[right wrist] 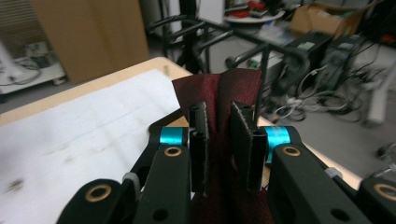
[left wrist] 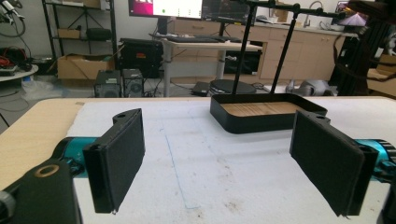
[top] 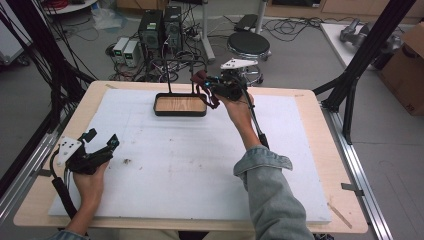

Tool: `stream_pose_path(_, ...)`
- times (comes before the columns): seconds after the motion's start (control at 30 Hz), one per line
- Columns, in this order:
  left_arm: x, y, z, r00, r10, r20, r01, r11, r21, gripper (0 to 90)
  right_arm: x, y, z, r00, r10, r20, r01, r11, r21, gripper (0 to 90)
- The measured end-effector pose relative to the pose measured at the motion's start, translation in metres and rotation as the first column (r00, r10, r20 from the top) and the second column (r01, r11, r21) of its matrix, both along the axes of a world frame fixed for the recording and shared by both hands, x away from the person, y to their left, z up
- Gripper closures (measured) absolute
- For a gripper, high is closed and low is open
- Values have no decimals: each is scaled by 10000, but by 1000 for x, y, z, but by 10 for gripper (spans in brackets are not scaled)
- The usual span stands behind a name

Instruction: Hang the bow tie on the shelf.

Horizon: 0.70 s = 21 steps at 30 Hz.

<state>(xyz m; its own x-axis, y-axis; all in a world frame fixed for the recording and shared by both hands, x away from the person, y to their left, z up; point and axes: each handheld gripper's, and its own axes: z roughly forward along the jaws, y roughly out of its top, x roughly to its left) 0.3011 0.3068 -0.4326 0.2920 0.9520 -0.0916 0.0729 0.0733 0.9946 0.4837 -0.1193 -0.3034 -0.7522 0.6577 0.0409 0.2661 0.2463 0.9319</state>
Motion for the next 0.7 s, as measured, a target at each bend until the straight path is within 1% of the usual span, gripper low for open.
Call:
stream_pose_path(0.03, 0, 0, 0, 10000, -17, -15, 17, 10000, 3, 183, 2, 1, 0, 9999, 21, 103, -21, 10000, 34, 775)
stream_pose_path(0.07, 0, 0, 0, 10000, -25, -19, 25, 10000, 4, 183, 4, 3, 1, 9999, -39, 92, 38, 10000, 77, 776)
stream_pose_path(0.1, 0, 0, 0, 10000, -36, -33, 36, 10000, 5, 184, 6, 4, 2, 9998, -128, 173, 127, 9999, 35, 776)
stream_pose_path(0.17, 0, 0, 0, 10000, -54, -34, 54, 10000, 3, 183, 11, 5, 2, 9997, -191, 163, 187, 9996, 230, 776)
stream_pose_path(0.2, 0, 0, 0, 10000, -52, -37, 52, 10000, -18, 184, 13, 7, 4, 9998, -197, 81, 195, 9996, 212, 776)
stream_pose_path(0.27, 0, 0, 0, 10000, -52, -45, 52, 10000, -50, 183, 15, 9, 7, 9985, -321, 443, 313, 9993, 205, 776)
stream_pose_path(0.3, 0, 0, 0, 10000, -61, -38, 61, 10000, -63, 183, 17, 9, 8, 9979, -424, 481, 414, 9989, 210, 776)
stream_pose_path(0.37, 1, 0, 0, 10000, -68, -38, 68, 9999, -83, 183, 20, 9, 8, 9980, -472, 422, 459, 9985, 299, 776)
stream_pose_path(0.47, 1, 0, -1, 9999, -99, -72, 99, 9999, -61, 183, 25, 9, 7, 9982, -500, 341, 478, 9969, 623, 776)
stream_pose_path(0.57, 2, -1, -1, 9998, -155, -121, 154, 9998, -103, 183, 28, 12, 7, 9970, -608, 487, 580, 9967, 570, 776)
stream_pose_path(0.67, 2, -1, -2, 9997, -192, -142, 191, 9998, -55, 183, 31, 13, 8, 9967, -670, 448, 641, 9960, 626, 776)
stream_pose_path(0.7, 3, -1, -2, 9997, -189, -161, 188, 9998, -67, 183, 34, 13, 10, 9963, -705, 492, 669, 9952, 714, 775)
